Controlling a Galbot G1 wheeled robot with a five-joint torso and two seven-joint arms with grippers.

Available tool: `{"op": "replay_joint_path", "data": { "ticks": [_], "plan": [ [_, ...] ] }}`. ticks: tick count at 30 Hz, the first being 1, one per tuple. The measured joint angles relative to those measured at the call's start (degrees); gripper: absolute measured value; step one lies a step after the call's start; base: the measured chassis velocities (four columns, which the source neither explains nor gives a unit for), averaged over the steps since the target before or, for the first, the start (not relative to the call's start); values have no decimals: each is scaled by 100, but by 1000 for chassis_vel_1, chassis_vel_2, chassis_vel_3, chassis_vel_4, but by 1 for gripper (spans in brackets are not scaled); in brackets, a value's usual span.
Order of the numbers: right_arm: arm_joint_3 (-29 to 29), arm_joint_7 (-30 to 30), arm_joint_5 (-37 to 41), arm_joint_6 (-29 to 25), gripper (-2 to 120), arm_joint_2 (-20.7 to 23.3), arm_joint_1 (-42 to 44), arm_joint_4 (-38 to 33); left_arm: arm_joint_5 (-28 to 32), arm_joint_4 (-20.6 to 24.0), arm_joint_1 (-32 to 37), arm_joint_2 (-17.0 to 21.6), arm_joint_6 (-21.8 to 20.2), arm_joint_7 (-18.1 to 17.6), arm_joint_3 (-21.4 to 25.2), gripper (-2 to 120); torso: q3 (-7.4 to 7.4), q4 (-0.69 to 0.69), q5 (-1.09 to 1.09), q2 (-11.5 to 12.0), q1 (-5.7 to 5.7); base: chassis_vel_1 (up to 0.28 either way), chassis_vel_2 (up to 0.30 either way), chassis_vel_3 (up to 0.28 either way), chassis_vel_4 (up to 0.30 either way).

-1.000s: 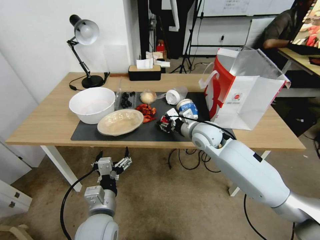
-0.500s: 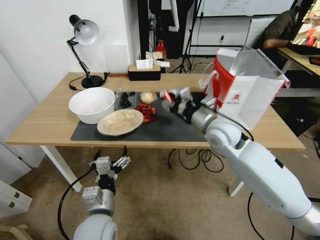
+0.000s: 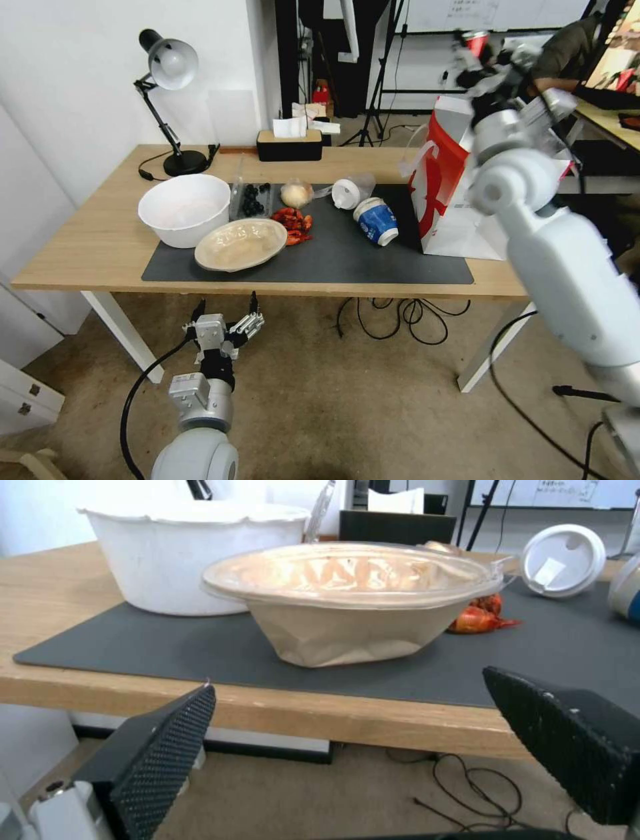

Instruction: Pick up the trash from the table and place it into the takeout bag.

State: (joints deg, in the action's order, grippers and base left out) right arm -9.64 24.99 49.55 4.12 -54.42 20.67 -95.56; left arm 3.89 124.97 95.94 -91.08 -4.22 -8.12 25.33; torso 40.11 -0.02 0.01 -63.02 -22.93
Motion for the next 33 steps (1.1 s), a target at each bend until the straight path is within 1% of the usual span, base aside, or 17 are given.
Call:
{"op": "replay_joint_path", "data": {
  "ticks": [3,6,7,8,9,11,12,16,17,20,21,23,25,29,30,31,33],
  "plan": [
    [0,46,-221,-9,39,2,64,167,-46,-53,-4,-13,140,65,3,100,0,2,0,0,0,0,0,0,0],
    [0,86,-331,29,41,-14,179,199,-74,-60,-2,-38,179,84,-26,100,0,1,2,0,0,0,0,0,0],
    [-4,89,-391,44,47,-30,220,199,-76,-68,1,-39,185,86,-34,100,0,2,0,0,0,0,0,0,0],
    [-5,92,-418,62,51,-37,227,199,-74,-73,6,-34,188,87,-31,100,0,1,-1,0,0,0,0,0,0],
    [-5,92,-418,62,51,-37,227,199,-74,-73,6,-34,188,87,-31,100,0,1,-1,0,0,0,0,0,0],
    [-5,100,-435,159,63,-38,220,202,-64,-72,25,-6,193,84,-8,100,-1,3,-2,0,0,0,0,0,0],
    [-5,100,-435,159,63,-38,220,202,-64,-72,25,-6,193,84,-8,100,-1,3,-2,0,0,0,0,0,0],
    [-2,151,-441,256,82,-14,256,153,-43,-35,56,23,198,80,24,100,-1,2,-2,0,0,0,0,0,0],
    [-2,151,-441,256,82,-14,256,153,-43,-35,56,23,198,80,24,100,-1,2,-2,0,0,0,0,0,0],
    [-32,65,-303,326,94,98,383,-64,-35,0,71,37,203,78,41,100,-1,3,-2,0,0,0,0,0,0],
    [-32,65,-303,326,94,98,383,-64,-35,0,71,37,203,78,41,100,-1,3,-2,0,0,0,0,0,0],
    [-58,-112,-51,347,100,208,500,-291,-31,21,68,43,203,77,49,100,-1,1,-2,-1,1,0,0,0,0],
    [-64,-222,18,321,100,247,566,-381,-30,22,62,46,203,77,51,100,-1,1,-2,-1,1,0,0,0,0],
    [-88,-825,255,-23,100,410,1039,-916,-26,25,44,43,204,77,55,100,-1,3,-2,-1,1,0,0,0,0],
    [-88,-825,255,-23,100,410,1039,-916,-26,25,44,43,204,77,55,100,-1,3,-2,-1,1,0,0,0,0],
    [-102,-955,294,-122,100,453,1201,-1072,-25,25,44,39,208,77,54,100,-1,3,-2,-2,1,0,0,0,0],
    [-116,-1198,247,-385,100,544,1808,-1678,-25,25,46,29,221,79,58,100,-1,2,-2,-2,1,0,0,0,0]
  ]
}}
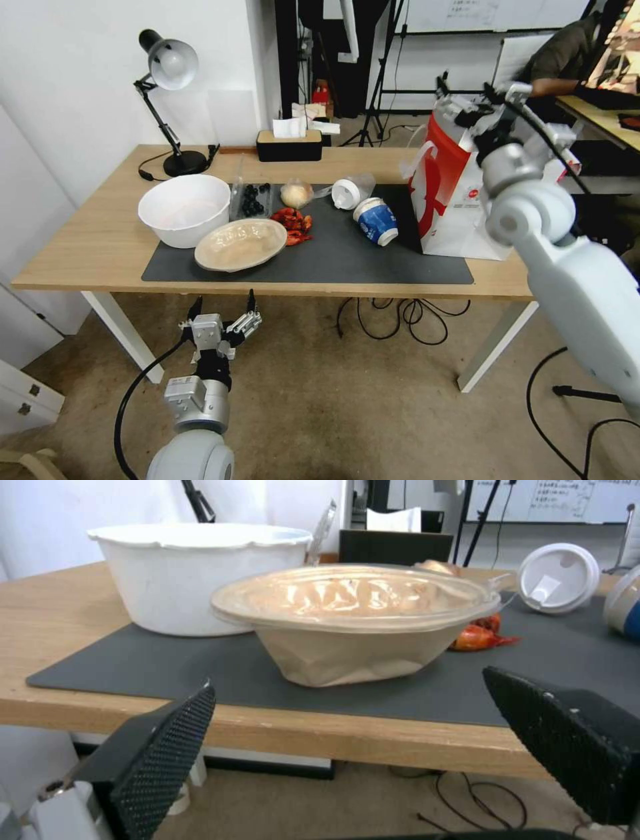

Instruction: Pick up the trash from the table and place it into the takeout bag.

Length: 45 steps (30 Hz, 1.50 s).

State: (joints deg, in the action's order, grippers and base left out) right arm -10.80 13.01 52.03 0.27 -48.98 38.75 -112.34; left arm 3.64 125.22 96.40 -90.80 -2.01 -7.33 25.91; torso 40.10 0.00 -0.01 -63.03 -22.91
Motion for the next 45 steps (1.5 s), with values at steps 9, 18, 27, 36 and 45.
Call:
{"op": "replay_joint_path", "data": {
  "ticks": [9,18,27,36,45],
  "plan": [
    [-37,-364,-2068,-1427,100,-382,2783,-733,30,-60,14,10,142,106,139,100,-1,-1,2,0,1,0,0,0,0],
    [-255,335,-3916,-2908,100,-1090,4510,-11,-22,-318,16,41,650,455,403,100,0,1,1,0,0,0,0,0,0],
    [-175,943,-4043,-3173,100,-1314,5415,311,-126,-577,141,22,1262,723,648,100,0,0,0,0,1,0,0,0,0],
    [60,830,-3768,-2986,100,-1270,5324,374,-134,-788,197,-53,1846,1137,799,100,0,1,0,1,0,0,0,0,0],
    [108,809,-3657,-2897,100,-1176,5274,378,-130,-844,223,-76,1839,1187,849,100,1,-1,1,1,0,0,0,0,0]
  ]
}}
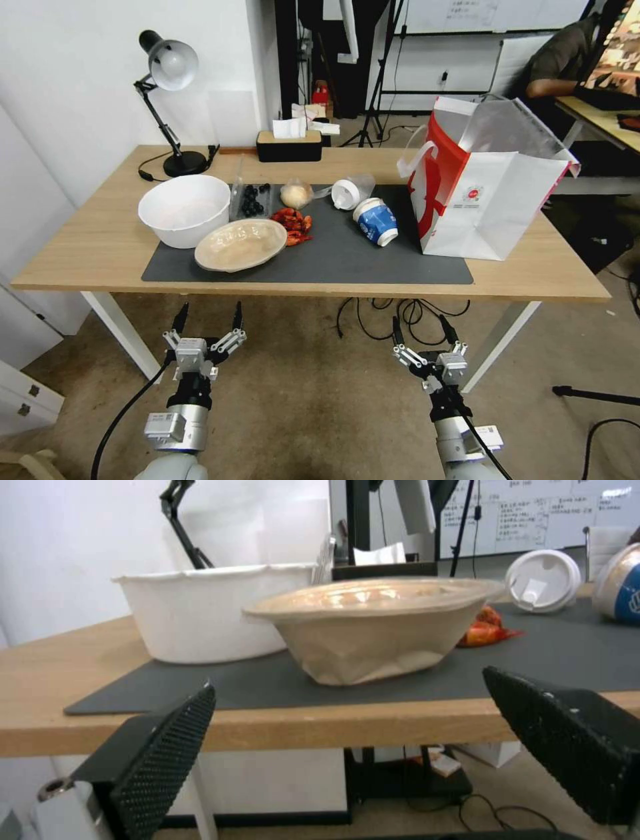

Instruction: Pick up the trash from the table and place it into the takeout bag.

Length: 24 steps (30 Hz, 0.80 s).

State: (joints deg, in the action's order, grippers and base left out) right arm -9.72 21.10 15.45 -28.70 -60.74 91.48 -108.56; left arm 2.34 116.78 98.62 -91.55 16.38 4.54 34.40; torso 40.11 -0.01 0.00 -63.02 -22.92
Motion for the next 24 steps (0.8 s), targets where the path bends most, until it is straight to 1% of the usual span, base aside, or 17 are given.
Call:
{"op": "replay_joint_path", "data": {
  "ticks": [4,5,6,8,9,10,12,13,14,15,16,17,18,19,22,23,24],
  "plan": [
    [3,-135,173,133,100,60,-98,-104,-3,-20,1,-4,0,0,-5,100,0,0,0,0,0,0,0,0,0],
    [65,-355,449,363,100,151,-307,-253,-3,-20,-5,4,-5,0,-9,100,0,-1,0,0,0,0,0,0,0],
    [65,-355,449,363,100,151,-307,-253,-3,-20,-5,4,-5,0,-9,100,0,-1,0,0,0,0,0,0,0],
    [233,-655,838,635,100,293,-807,-306,1,-21,-21,21,-23,23,-25,100,0,-1,0,0,1,0,0,0,0],
    [336,-818,1024,796,100,364,-1176,-269,1,-38,-43,30,-31,47,-62,100,0,2,4,0,0,0,0,0,0],
    [336,-818,1024,796,100,364,-1176,-269,1,-38,-43,30,-31,47,-62,100,0,2,4,0,0,0,0,0,0],
    [552,-1025,1333,1125,100,531,-1852,-212,-15,-77,-86,43,-43,84,-161,100,0,2,-1,0,-1,0,0,0,0],
    [757,-1093,1535,1380,100,631,-2340,-178,-26,-80,-83,33,-46,96,-228,100,1,1,0,1,-2,0,0,0,0],
    [957,-1096,1656,1588,100,674,-2817,-110,-24,-78,-77,16,-69,93,-302,100,2,1,1,0,-2,0,0,0,0],
    [957,-1096,1656,1588,100,674,-2817,-110,-24,-78,-77,16,-69,93,-302,100,2,1,1,0,-2,0,0,0,0],
    [1127,-1050,1706,1738,100,678,-3206,-29,-22,-70,-78,-9,-116,84,-369,100,1,2,-2,1,-2,0,0,0,0],
    [1322,-951,1751,1938,100,656,-3615,78,-23,-47,-93,-32,-158,75,-444,100,1,4,-1,1,-1,0,0,0,0],
    [1480,-826,1785,2139,100,621,-3923,159,-30,-21,-113,-42,-186,67,-492,100,1,2,1,1,-2,0,0,0,0],
    [1480,-826,1785,2139,100,621,-3923,159,-30,-21,-113,-42,-186,67,-492,100,1,2,1,1,-2,0,0,0,0],
    [1849,-412,1884,2798,100,471,-4648,323,-33,35,-133,-49,-233,57,-499,100,2,1,1,1,-2,0,0,0,0],
    [1968,-132,1950,3316,100,393,-4952,352,-28,53,-127,-46,-236,54,-436,100,2,1,1,1,-2,0,0,0,0],
    [1968,-132,1950,3316,100,393,-4952,352,-28,53,-127,-46,-236,54,-436,100,2,1,1,1,-2,0,0,0,0]
  ]
}}
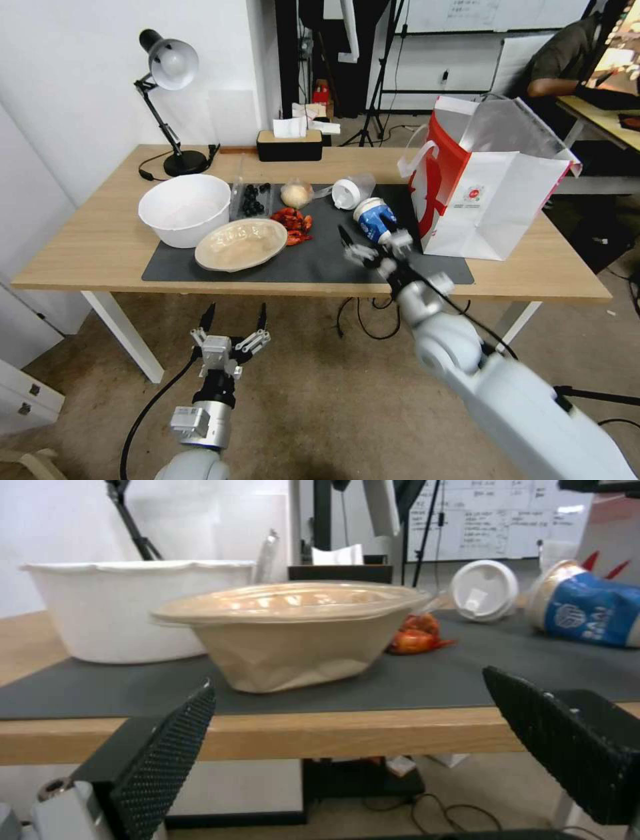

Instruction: Pick up the trash from the table and place it into the takeout bag.

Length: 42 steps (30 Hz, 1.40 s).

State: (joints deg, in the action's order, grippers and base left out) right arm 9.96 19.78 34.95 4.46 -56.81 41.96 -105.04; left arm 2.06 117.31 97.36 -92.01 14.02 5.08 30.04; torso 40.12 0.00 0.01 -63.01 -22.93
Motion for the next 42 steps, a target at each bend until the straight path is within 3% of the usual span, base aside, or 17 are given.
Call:
{"op": "replay_joint_path", "data": {
  "ticks": [3,4,6,8,10,22,36,42],
  "plan": [
    [163,807,356,1427,100,-69,-628,21,31,31,48,34,10,-2,143,100,0,1,-2,0,0,0,0,0,0],
    [163,807,356,1427,100,-69,-628,21,31,31,48,34,10,-2,143,100,0,1,-2,0,0,0,0,0,0],
    [232,1124,561,2082,100,-36,-974,134,42,39,64,39,29,-3,184,100,-1,0,-2,0,1,0,0,0,0],
    [250,1164,619,2217,100,-14,-1062,180,43,39,67,41,36,-3,194,100,-1,-1,-2,0,1,0,0,0,0],
    [309,1300,1015,2685,100,19,-1303,324,51,18,70,54,63,-6,225,100,-1,-1,-2,0,1,0,0,0,0],
    [648,1633,1672,3399,100,-194,-1721,755,-64,-29,12,65,86,-118,374,100,-1,0,-1,-1,1,0,0,0,0],
    [837,2083,2247,3629,99,-296,-1839,983,-134,-89,-100,33,101,-24,304,100,-2,0,-2,-2,2,0,0,0,0],
    [768,2144,2327,3587,80,-239,-1754,910,-135,-126,-78,75,111,-46,305,100,-2,0,-2,-2,2,0,0,0,0]
  ]
}}
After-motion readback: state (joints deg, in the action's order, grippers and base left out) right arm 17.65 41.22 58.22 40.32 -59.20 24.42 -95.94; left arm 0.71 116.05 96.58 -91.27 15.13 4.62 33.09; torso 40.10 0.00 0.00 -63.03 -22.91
